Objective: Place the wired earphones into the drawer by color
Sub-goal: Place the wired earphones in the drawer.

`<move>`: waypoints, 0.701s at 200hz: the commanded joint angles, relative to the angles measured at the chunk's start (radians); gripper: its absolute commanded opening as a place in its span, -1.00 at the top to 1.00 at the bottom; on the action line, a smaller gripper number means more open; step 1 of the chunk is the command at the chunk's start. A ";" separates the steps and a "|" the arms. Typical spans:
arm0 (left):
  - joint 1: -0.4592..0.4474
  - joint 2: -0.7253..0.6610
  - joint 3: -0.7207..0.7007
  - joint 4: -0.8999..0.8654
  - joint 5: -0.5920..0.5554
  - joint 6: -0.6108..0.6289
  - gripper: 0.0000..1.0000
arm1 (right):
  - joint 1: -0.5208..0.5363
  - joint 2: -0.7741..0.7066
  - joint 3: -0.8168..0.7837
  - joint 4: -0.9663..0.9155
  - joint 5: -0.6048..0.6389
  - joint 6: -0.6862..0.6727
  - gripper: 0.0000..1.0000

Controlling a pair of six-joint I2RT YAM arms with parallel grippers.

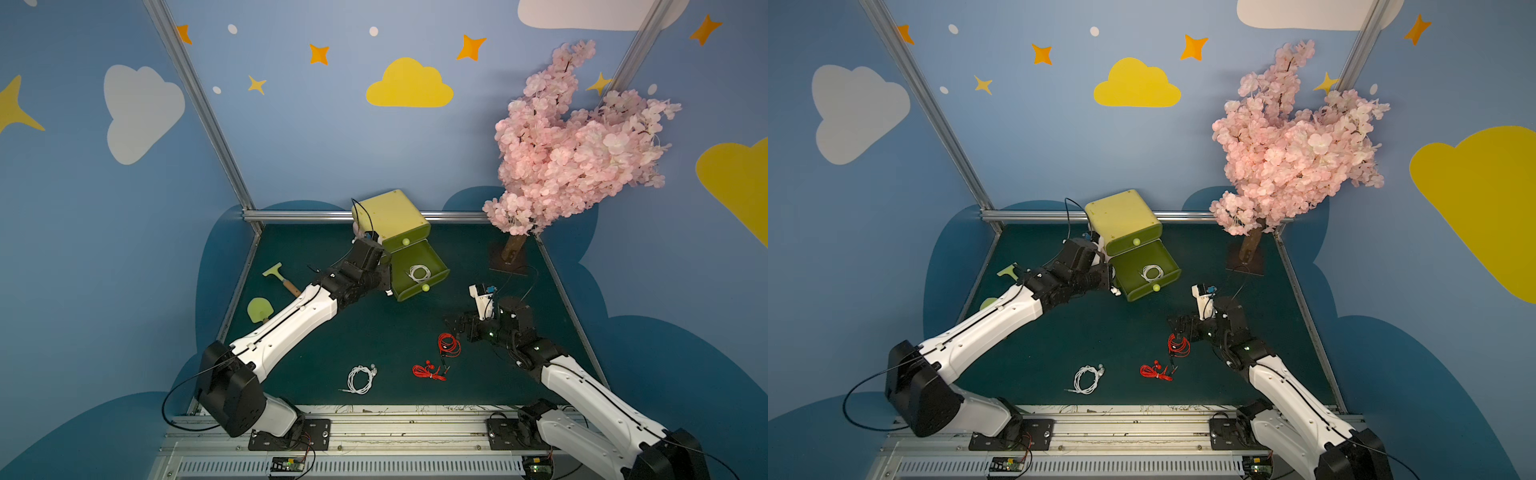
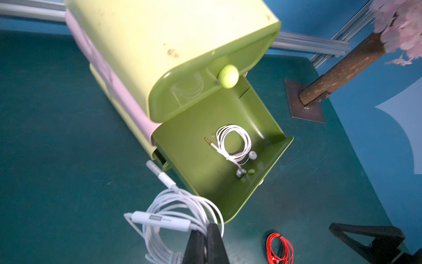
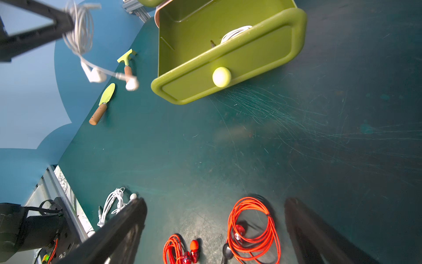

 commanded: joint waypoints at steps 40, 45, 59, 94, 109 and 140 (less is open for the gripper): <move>-0.040 0.142 0.124 0.154 -0.069 0.028 0.95 | 0.002 -0.034 -0.015 -0.013 0.020 0.009 -0.97; -0.043 0.152 0.124 0.170 -0.076 0.024 0.94 | 0.002 -0.036 -0.016 -0.016 0.021 0.010 -0.97; -0.050 0.179 0.126 0.215 -0.101 0.009 0.94 | 0.001 -0.038 -0.017 -0.016 0.022 0.011 -0.97; -0.062 0.257 0.143 0.298 -0.116 -0.014 0.94 | 0.000 -0.045 -0.018 -0.017 0.030 0.014 -0.97; -0.063 0.294 0.165 0.303 -0.102 -0.026 0.95 | 0.001 -0.047 -0.019 -0.018 0.034 0.016 -0.97; -0.063 0.352 0.193 0.315 -0.092 -0.044 0.95 | 0.000 -0.053 -0.022 -0.018 0.038 0.017 -0.97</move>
